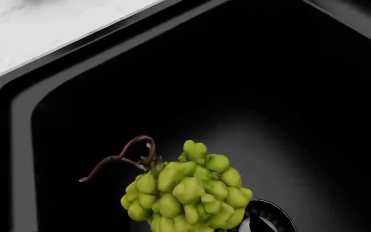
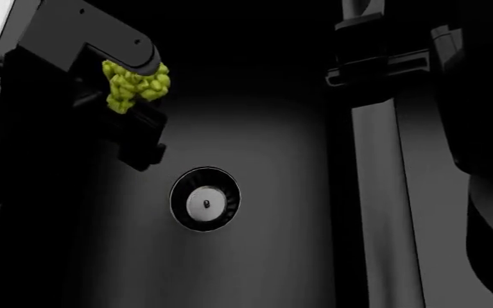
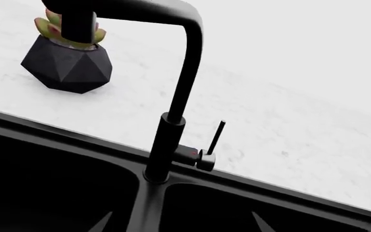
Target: Pick the grape from the sink and place it on the plate located on the counter
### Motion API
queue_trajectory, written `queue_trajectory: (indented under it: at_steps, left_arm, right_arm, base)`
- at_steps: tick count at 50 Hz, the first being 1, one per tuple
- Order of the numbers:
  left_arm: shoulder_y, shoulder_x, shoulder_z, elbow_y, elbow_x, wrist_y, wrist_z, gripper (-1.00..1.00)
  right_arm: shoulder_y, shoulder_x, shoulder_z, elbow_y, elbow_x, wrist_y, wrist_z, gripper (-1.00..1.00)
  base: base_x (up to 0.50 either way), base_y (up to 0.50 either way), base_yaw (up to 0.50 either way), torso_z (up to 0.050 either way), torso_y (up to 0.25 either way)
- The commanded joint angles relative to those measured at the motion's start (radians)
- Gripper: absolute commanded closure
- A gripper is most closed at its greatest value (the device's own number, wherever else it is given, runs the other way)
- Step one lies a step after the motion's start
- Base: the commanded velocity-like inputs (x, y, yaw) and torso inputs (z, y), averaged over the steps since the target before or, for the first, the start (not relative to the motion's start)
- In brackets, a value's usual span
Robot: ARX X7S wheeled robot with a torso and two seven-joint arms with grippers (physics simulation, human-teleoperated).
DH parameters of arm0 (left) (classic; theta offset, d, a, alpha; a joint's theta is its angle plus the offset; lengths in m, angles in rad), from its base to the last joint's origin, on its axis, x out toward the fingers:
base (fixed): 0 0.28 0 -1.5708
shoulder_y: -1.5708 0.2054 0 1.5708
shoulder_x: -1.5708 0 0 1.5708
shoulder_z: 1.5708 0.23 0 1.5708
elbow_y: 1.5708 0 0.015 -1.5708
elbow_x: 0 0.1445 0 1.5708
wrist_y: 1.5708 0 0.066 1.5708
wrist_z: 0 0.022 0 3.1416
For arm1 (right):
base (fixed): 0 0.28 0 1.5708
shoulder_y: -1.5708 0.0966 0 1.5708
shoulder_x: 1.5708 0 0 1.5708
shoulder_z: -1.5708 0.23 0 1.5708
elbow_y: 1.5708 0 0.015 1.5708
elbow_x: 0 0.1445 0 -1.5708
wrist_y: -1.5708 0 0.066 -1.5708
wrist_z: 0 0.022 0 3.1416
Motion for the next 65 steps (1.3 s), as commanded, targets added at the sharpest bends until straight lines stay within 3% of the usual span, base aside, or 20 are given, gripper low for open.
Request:
queue_trajectory:
  at_steps: [1, 29, 65]
  left_arm:
    - [0.018, -0.033, -0.022, 0.097, -0.008, 0.057, -0.094, 1.0]
    - [0.02, -0.051, -0.039, 0.139, -0.029, 0.061, -0.108, 1.0]
    - [0.031, -0.062, -0.047, 0.15, -0.032, 0.071, -0.114, 1.0]
  right_arm:
    - [-0.005, 0.003, 0.022, -0.011, 0.057, -0.011, 0.04, -1.0]
    - [0.017, 0.055, 0.056, -0.002, 0.274, -0.016, 0.202, -1.0]
    - [0.024, 0.091, 0.028, 0.023, 0.385, -0.057, 0.296, -1.0]
  base:
    - [0.0, 0.0, 0.0, 0.0, 0.1]
    - [0.0, 0.0, 0.0, -0.002, 0.247]
    - [0.0, 0.0, 0.0, -0.002, 0.229]
